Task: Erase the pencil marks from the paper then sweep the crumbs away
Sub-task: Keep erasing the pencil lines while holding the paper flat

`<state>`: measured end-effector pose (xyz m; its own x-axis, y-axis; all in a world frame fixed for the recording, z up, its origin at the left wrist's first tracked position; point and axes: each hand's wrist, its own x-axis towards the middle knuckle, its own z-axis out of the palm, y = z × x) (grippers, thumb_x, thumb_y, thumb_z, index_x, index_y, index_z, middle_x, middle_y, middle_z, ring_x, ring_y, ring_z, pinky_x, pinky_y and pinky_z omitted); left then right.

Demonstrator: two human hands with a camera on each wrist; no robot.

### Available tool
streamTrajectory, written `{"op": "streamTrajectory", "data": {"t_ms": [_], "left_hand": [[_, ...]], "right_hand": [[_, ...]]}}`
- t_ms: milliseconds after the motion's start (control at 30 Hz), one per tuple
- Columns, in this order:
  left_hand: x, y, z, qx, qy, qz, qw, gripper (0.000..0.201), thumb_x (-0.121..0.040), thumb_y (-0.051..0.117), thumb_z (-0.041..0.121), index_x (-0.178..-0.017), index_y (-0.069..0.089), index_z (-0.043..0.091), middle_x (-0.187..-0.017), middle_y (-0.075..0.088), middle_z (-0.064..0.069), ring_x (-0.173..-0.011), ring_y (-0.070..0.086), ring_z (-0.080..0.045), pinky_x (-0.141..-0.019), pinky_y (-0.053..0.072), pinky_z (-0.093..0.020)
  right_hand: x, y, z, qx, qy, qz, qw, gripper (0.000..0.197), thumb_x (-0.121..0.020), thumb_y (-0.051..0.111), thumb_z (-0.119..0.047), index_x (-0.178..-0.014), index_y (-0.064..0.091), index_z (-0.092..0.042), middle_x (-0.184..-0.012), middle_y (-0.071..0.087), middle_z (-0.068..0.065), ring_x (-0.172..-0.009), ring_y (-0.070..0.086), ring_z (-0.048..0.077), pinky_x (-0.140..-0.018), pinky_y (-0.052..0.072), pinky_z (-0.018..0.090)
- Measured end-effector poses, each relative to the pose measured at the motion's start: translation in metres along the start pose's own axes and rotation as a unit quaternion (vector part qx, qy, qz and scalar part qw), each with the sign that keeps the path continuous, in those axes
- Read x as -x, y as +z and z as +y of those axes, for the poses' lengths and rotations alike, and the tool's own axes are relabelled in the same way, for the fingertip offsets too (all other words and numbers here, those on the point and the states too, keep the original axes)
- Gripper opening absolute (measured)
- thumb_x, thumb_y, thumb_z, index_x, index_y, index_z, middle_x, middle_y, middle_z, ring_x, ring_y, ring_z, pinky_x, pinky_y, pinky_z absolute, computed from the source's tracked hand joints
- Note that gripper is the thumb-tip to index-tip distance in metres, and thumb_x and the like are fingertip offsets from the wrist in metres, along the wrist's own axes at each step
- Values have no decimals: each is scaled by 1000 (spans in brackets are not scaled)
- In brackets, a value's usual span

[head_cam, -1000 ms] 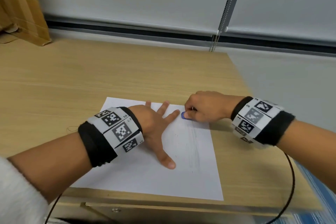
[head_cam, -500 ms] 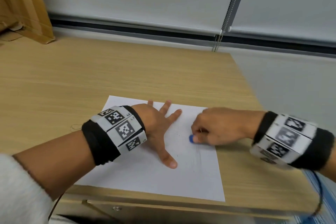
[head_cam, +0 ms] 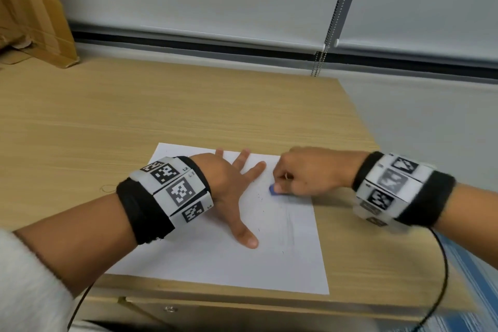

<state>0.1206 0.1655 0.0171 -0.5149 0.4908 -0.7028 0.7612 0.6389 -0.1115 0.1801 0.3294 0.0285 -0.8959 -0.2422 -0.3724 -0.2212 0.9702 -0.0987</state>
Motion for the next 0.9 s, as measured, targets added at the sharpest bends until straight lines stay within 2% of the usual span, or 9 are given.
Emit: {"op": "streamTrajectory", "data": {"t_ms": [133, 233, 333, 400, 500, 633, 733, 800, 900], "left_hand": [[1, -1, 0, 1, -2, -5, 1000, 143, -47, 65, 88, -136, -39, 46, -146, -46, 12, -141, -27, -41, -113, 17, -59], [1, -1, 1, 1, -2, -2, 1000, 142, -49, 66, 87, -136, -39, 45, -147, -45, 10, -141, -27, -42, -114, 14, -58], [0, 0, 1, 3, -1, 0, 1000, 143, -50, 67, 86, -137, -39, 44, -147, -45, 10, -141, -27, -43, -114, 17, -58], [0, 0, 1, 4, -1, 2, 1000, 143, -49, 66, 86, -137, -38, 44, -147, -45, 10, -141, -26, -43, -114, 18, -57], [0, 0, 1, 1, -2, 5, 1000, 142, -49, 65, 87, -137, -38, 44, -147, -45, 10, -142, -25, -42, -114, 18, -57], [0, 1, 0, 1, -2, 6, 1000, 143, -48, 66, 87, -137, -38, 45, -147, -45, 11, -142, -24, -43, -114, 20, -58], [1, 0, 1, -1, -6, 8, 1000, 142, -49, 65, 87, -137, -38, 44, -148, -44, 10, -143, -22, -43, -114, 19, -56], [2, 0, 1, -3, -7, 10, 1000, 142, -49, 65, 88, -137, -38, 44, -148, -44, 10, -143, -21, -42, -114, 18, -55], [2, 0, 2, -9, -3, 14, 1000, 143, -50, 65, 87, -138, -37, 42, -149, -43, 8, -144, -19, -43, -114, 15, -55]], "right_hand": [[-21, -7, 14, -14, 64, 57, 996, 38, -94, 51, -38, -61, 52, -17, -63, 52, -1, -65, 52, 25, -59, 38, 31], [6, 6, -5, -18, 23, 14, 999, 37, -93, 51, -35, -63, 52, -14, -60, 52, 1, -58, 50, 24, -58, 43, 35], [24, 12, -23, -3, -29, -47, 998, 35, -93, 50, -37, -71, 57, -11, -60, 54, 0, -56, 48, 20, -60, 44, 36], [15, 6, -20, 7, -8, -27, 1000, 36, -93, 51, -41, -75, 61, -11, -63, 56, 0, -58, 50, 19, -61, 45, 35], [13, 8, -15, -10, 25, 19, 999, 38, -93, 51, -41, -69, 57, -12, -60, 53, 0, -56, 48, 20, -57, 41, 34], [38, 22, -32, -2, -37, -41, 998, 35, -93, 50, -35, -69, 52, -11, -57, 49, 0, -52, 40, 19, -53, 34, 32], [28, 9, -28, 4, -3, -25, 1000, 37, -93, 50, -41, -72, 57, -11, -60, 51, 0, -55, 45, 18, -58, 40, 33], [26, 9, -24, -5, 13, -1, 1000, 37, -94, 49, -39, -71, 57, -10, -60, 50, 0, -54, 44, 16, -57, 39, 33], [43, 22, -37, 8, -23, -34, 999, 33, -93, 50, -34, -69, 53, -12, -58, 48, 0, -52, 42, 17, -53, 34, 33]]}}
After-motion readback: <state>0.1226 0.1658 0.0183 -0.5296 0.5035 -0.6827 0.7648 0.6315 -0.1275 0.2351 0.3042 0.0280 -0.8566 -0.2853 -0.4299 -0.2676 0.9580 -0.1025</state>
